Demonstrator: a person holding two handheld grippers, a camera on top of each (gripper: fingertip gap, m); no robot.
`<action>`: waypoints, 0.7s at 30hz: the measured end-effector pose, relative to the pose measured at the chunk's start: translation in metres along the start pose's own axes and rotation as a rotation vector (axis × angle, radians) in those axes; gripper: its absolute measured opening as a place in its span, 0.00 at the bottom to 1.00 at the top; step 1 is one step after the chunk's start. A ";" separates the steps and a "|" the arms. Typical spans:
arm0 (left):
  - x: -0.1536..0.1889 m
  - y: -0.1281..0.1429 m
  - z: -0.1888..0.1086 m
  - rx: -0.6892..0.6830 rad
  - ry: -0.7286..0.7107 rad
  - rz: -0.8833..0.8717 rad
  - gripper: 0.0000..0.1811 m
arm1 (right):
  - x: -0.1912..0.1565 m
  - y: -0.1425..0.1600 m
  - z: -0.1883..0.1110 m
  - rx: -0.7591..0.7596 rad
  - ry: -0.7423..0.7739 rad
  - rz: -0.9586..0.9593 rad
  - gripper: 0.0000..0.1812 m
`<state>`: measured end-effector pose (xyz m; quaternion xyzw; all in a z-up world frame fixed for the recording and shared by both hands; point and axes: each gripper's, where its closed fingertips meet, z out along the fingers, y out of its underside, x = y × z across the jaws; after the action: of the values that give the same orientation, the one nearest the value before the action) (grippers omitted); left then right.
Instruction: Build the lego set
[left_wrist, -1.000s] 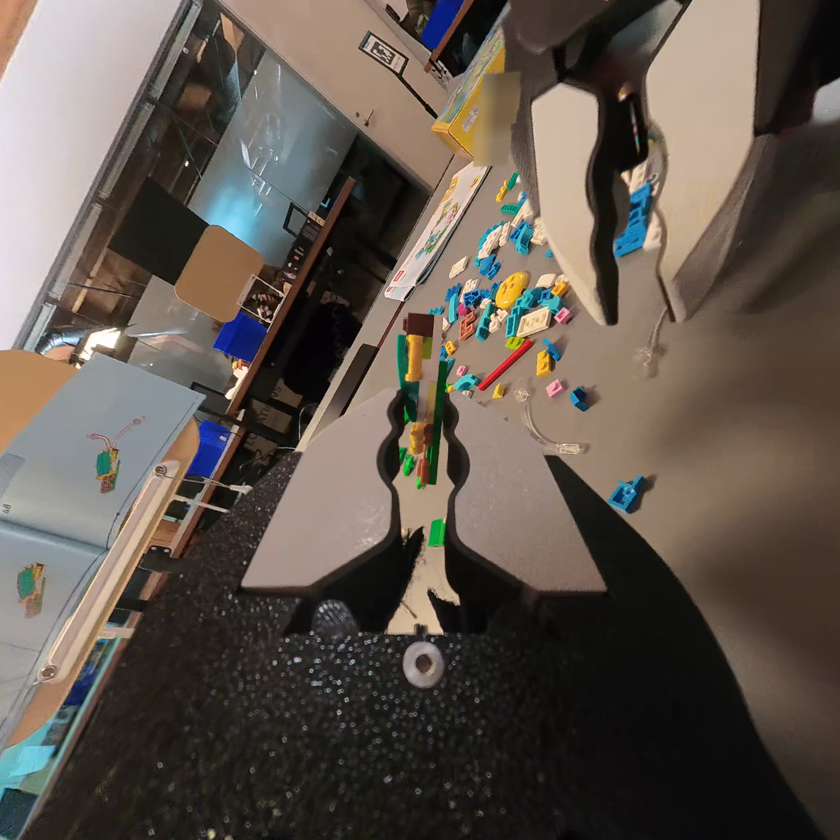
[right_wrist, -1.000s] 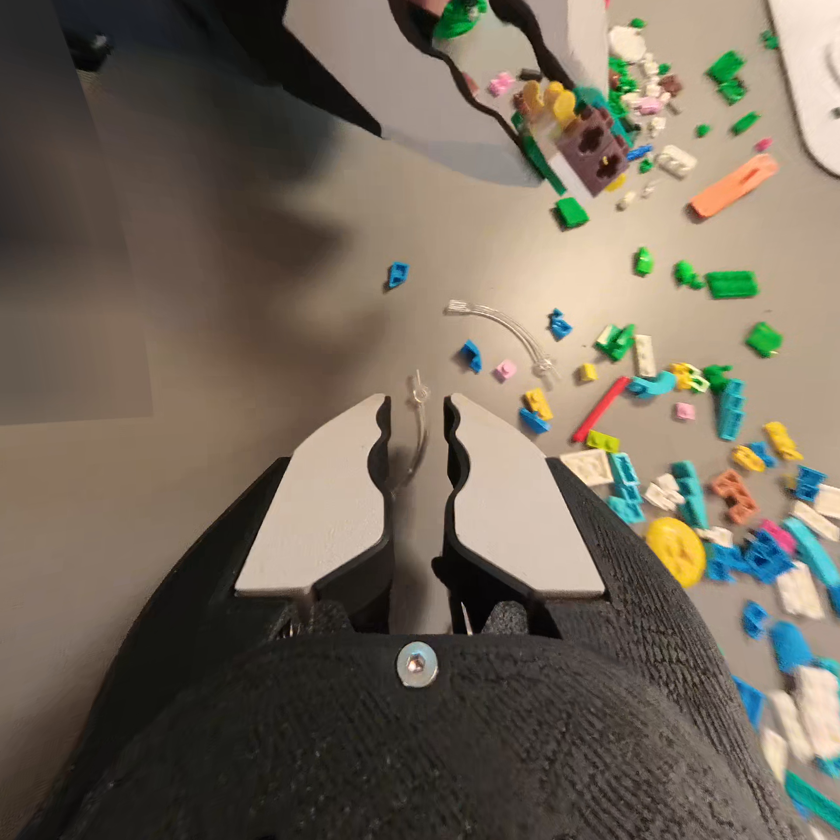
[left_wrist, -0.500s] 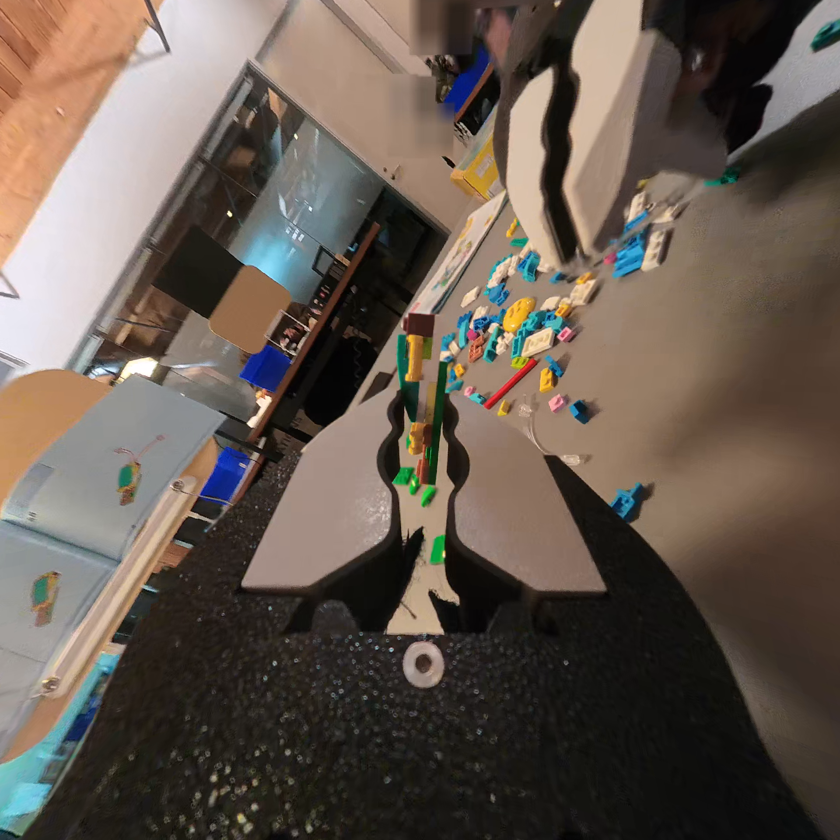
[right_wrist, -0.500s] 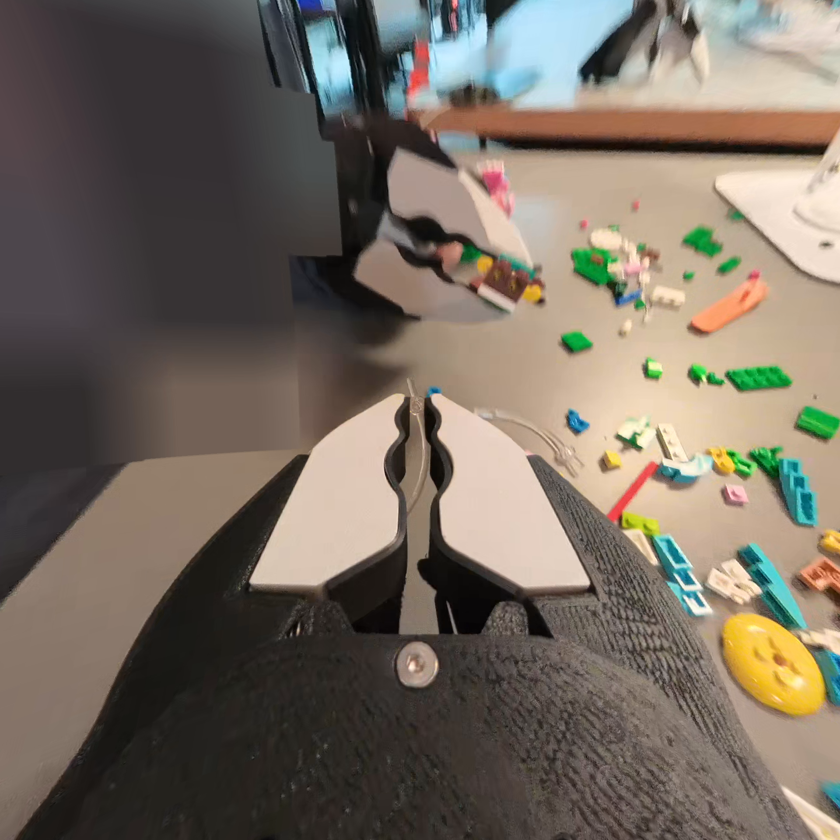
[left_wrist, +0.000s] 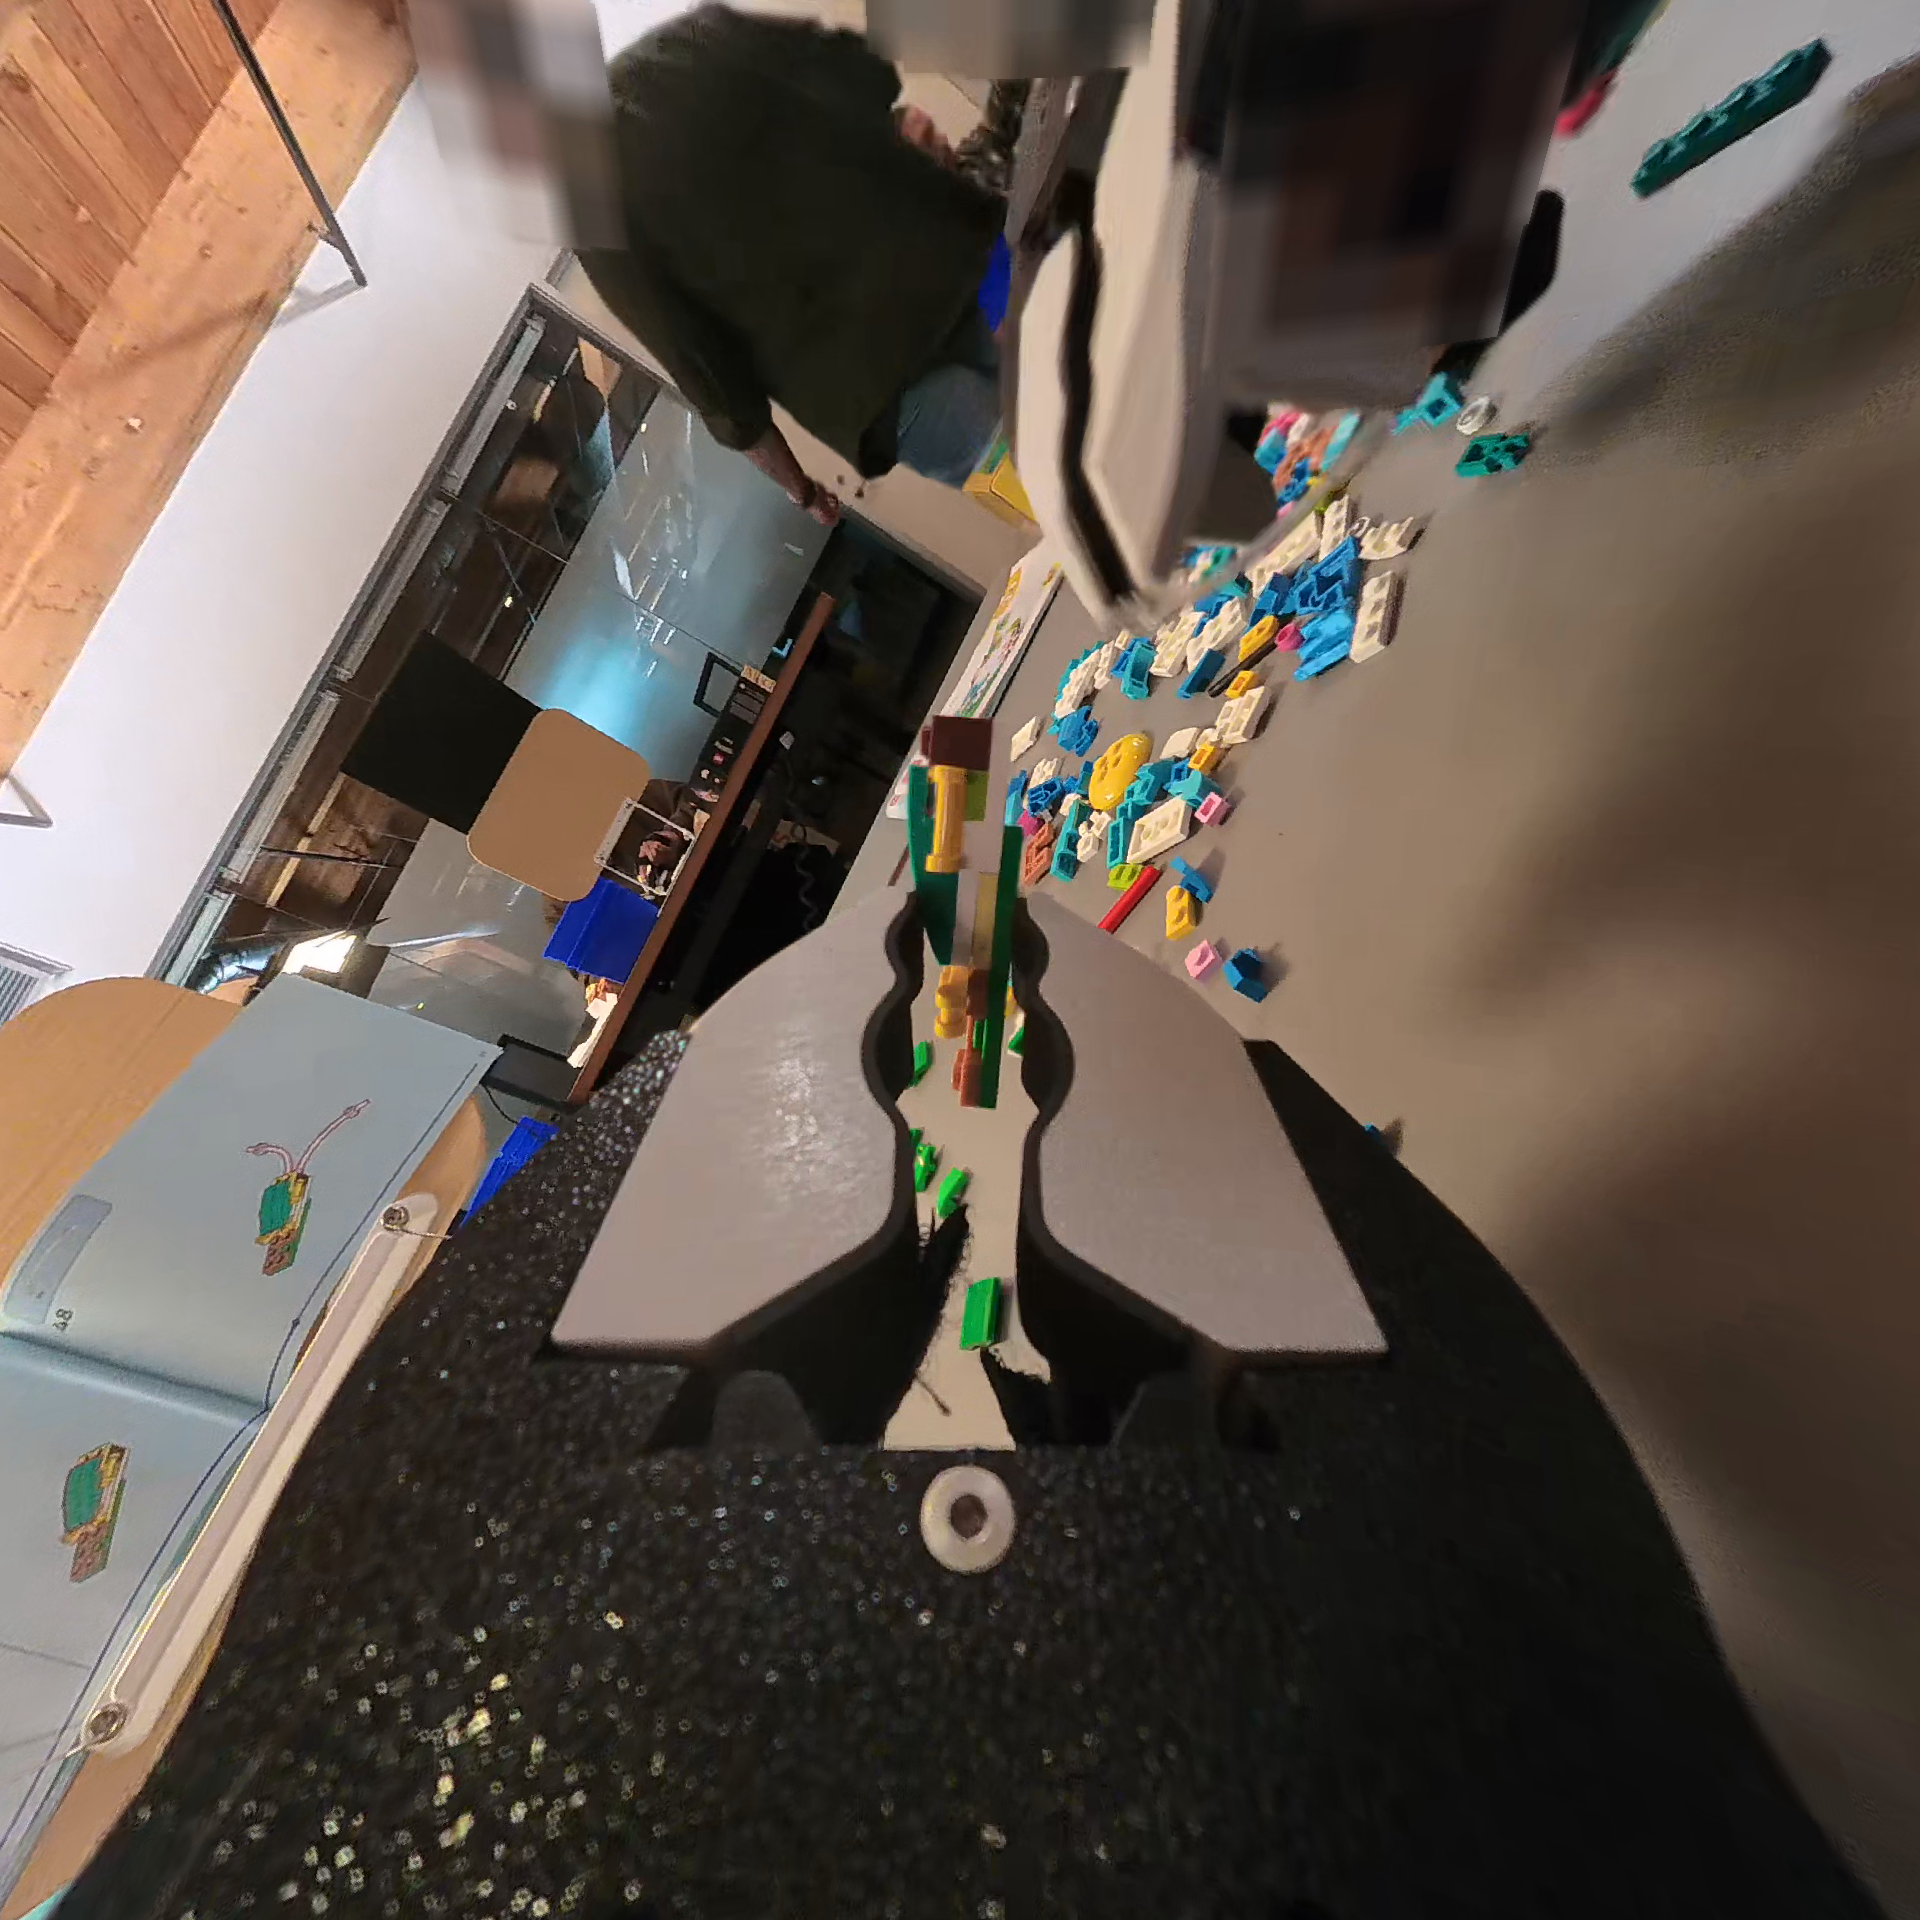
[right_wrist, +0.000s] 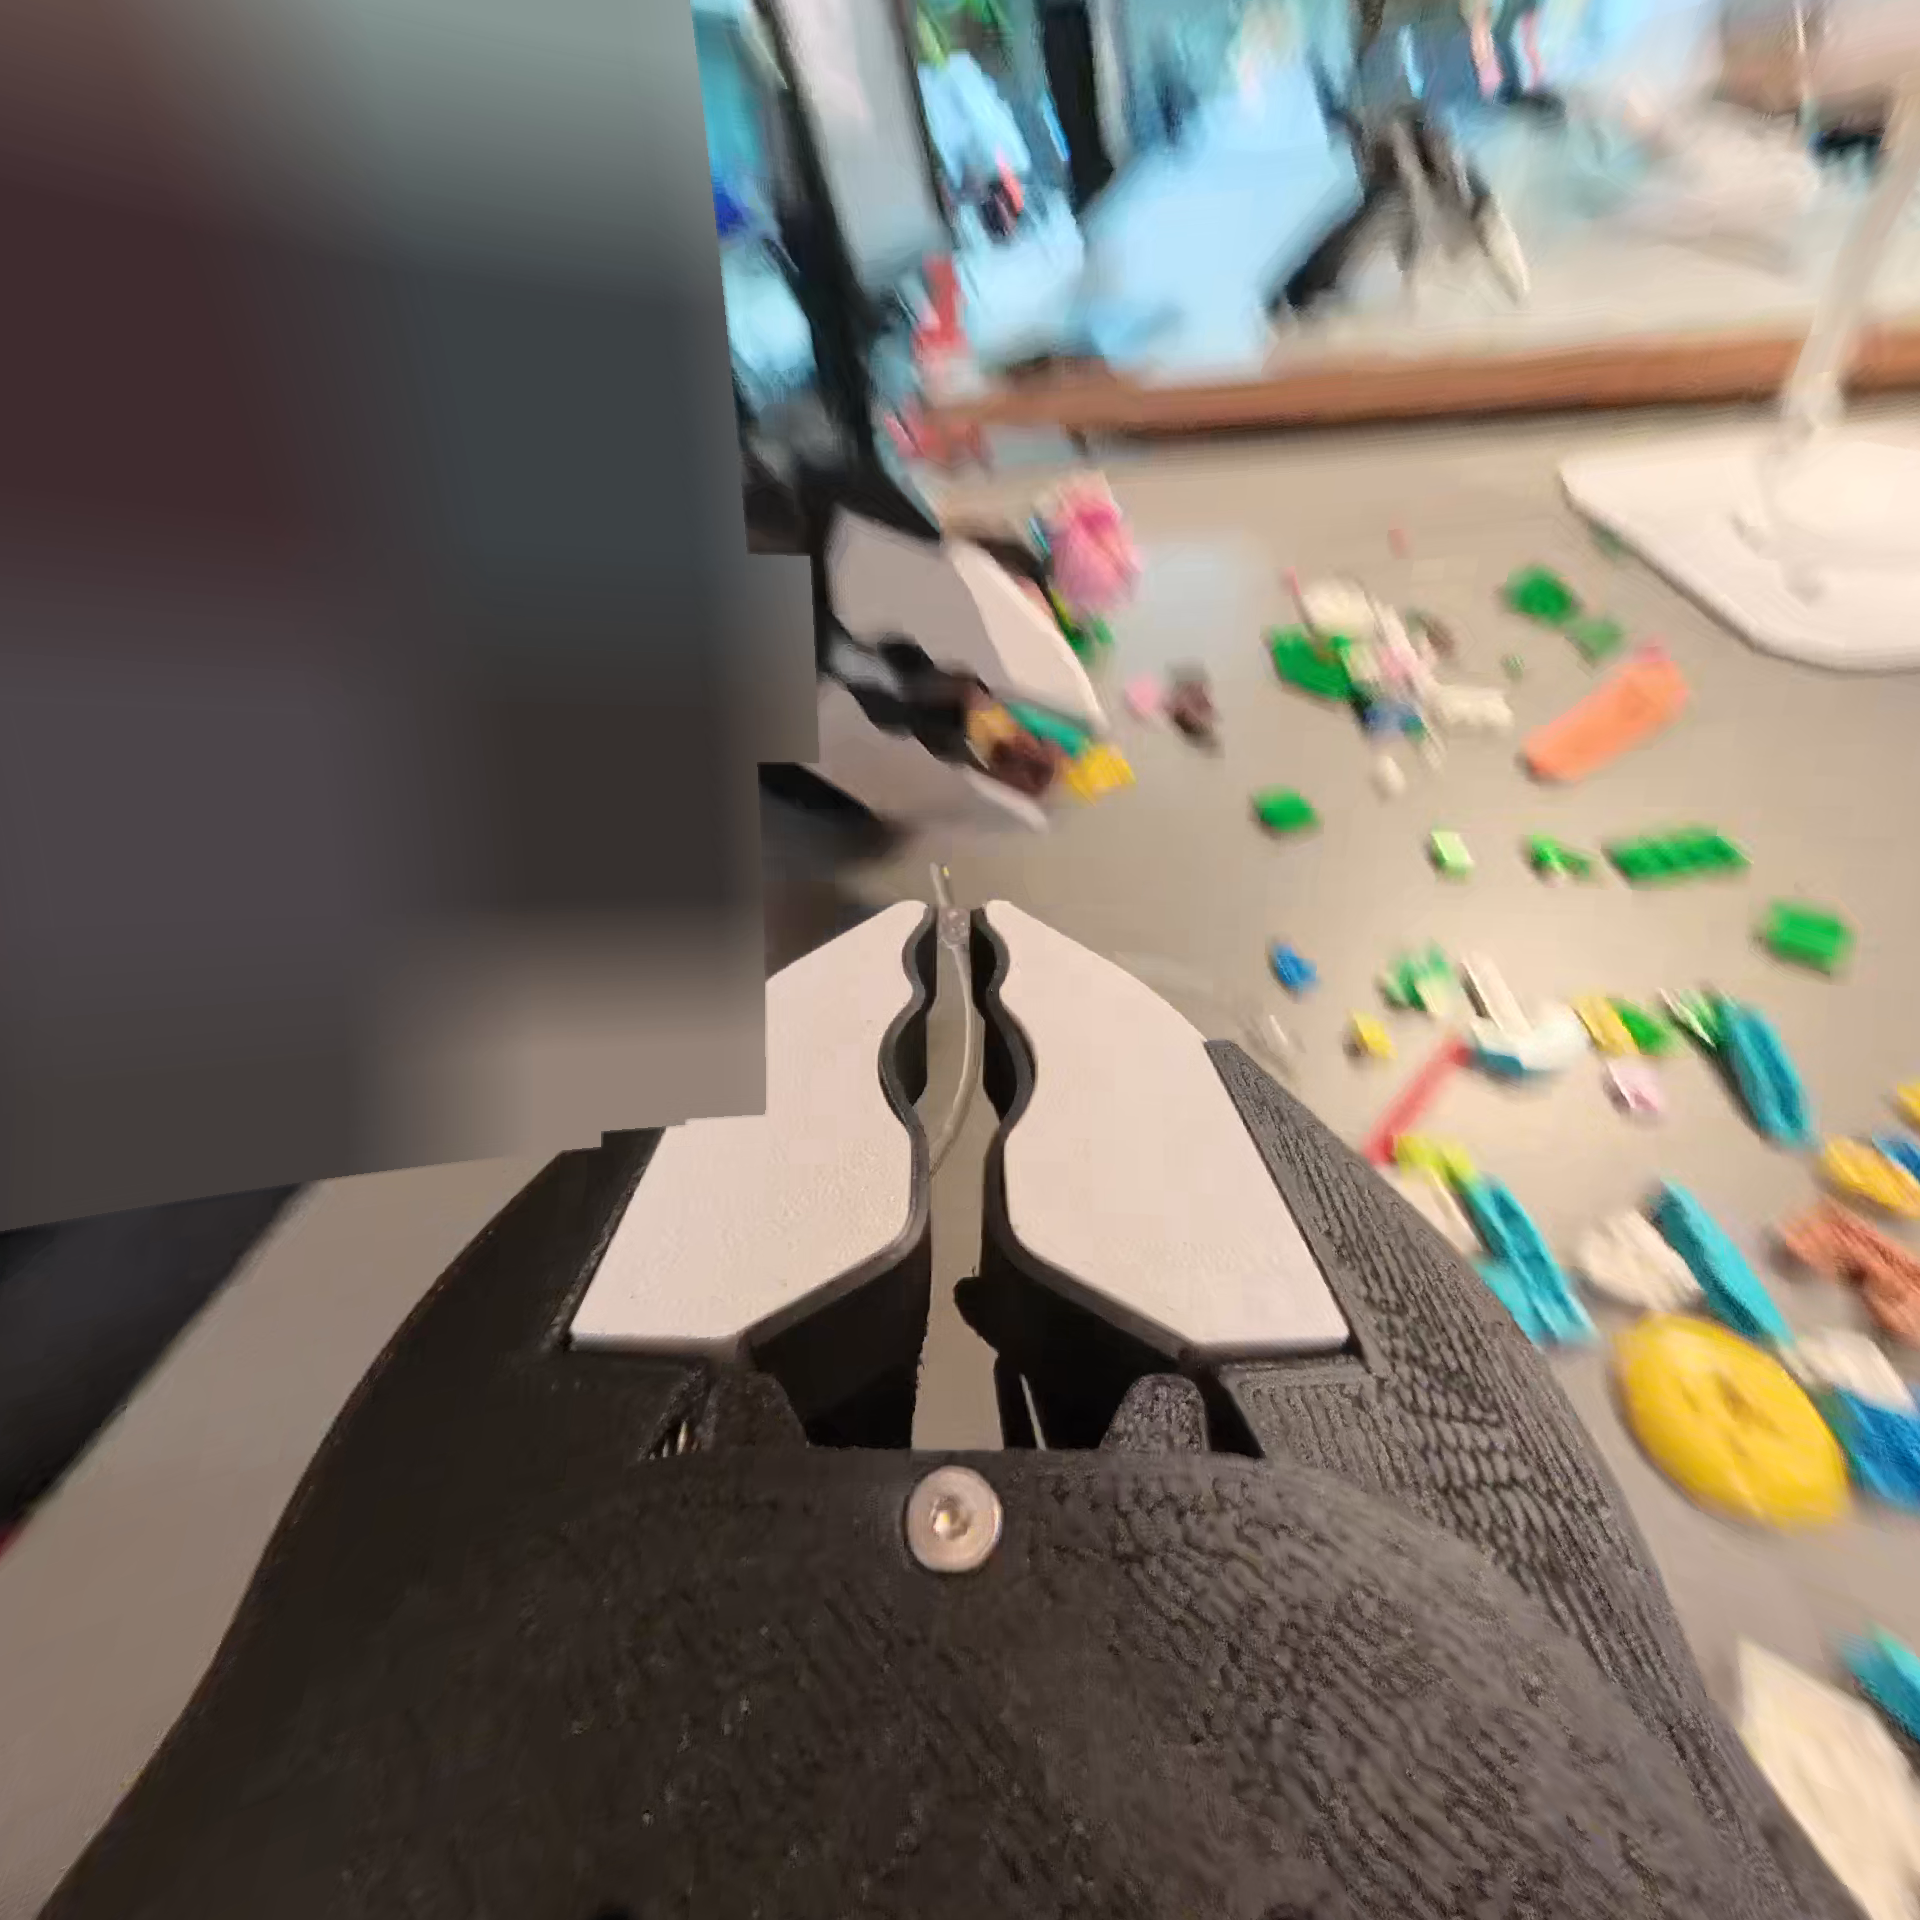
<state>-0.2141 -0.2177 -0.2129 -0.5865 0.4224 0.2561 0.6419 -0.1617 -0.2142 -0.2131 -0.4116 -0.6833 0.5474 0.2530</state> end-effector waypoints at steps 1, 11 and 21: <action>0.001 0.000 0.000 -0.002 0.003 0.004 0.09 | 0.008 0.015 0.000 -0.116 0.069 -0.016 0.02; 0.009 0.001 0.001 -0.020 0.055 -0.012 0.09 | 0.015 0.044 -0.003 -0.353 0.198 -0.080 0.15; 0.014 0.001 0.003 -0.034 0.074 -0.006 0.09 | 0.004 0.086 -0.028 -0.560 0.139 0.077 0.15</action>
<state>-0.2075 -0.2170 -0.2250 -0.6075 0.4396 0.2393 0.6168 -0.1168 -0.1909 -0.2881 -0.5276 -0.7727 0.3172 0.1548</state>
